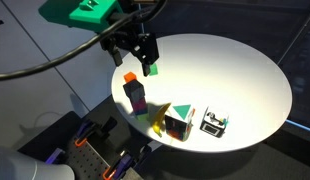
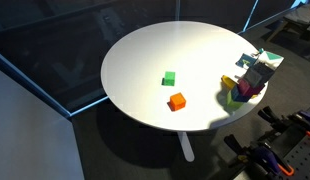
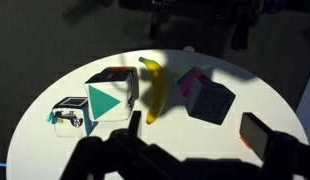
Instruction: Put the furthest toy foam on the closest toy foam
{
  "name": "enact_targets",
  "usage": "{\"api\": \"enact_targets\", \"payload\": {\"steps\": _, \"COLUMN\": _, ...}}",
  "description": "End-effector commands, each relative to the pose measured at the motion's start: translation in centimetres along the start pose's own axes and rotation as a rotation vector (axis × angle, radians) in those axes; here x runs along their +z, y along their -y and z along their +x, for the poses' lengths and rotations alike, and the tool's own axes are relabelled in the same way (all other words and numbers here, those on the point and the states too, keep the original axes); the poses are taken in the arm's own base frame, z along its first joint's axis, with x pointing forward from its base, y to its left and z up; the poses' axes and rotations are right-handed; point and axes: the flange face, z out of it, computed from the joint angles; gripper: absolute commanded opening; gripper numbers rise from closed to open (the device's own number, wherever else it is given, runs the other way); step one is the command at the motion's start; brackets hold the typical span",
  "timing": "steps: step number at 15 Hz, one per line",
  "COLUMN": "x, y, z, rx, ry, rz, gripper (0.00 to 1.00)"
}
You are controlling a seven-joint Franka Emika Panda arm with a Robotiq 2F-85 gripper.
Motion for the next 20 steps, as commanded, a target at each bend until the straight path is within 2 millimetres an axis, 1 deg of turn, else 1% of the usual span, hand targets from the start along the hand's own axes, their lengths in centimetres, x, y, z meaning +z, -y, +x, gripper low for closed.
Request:
{"api": "enact_targets", "payload": {"steps": 1, "x": -1.7, "y": -0.6, "z": -2.2, "rx": 0.023, "ry": -0.055, "rz": 0.016, "gripper": 1.0}}
{"api": "enact_targets", "payload": {"steps": 4, "x": -2.9, "y": -0.9, "z": -2.9, "rx": 0.035, "ry": -0.108, "rz": 0.021, "gripper": 1.0}}
{"api": "enact_targets", "payload": {"steps": 7, "x": -3.5, "y": -1.1, "z": -3.6, "rx": 0.039, "ry": -0.12, "rz": 0.019, "gripper": 1.0}}
{"api": "enact_targets", "payload": {"steps": 15, "x": -4.0, "y": -0.7, "z": -5.0, "rx": 0.027, "ry": -0.05, "rz": 0.033, "gripper": 1.0}}
{"api": "enact_targets", "payload": {"steps": 16, "x": -3.7, "y": -0.6, "z": -4.2, "rx": 0.036, "ry": -0.057, "rz": 0.038, "gripper": 1.0}}
{"api": "enact_targets", "payload": {"steps": 20, "x": -3.6, "y": -0.6, "z": -4.2, "rx": 0.036, "ry": -0.054, "rz": 0.039, "gripper": 1.0}}
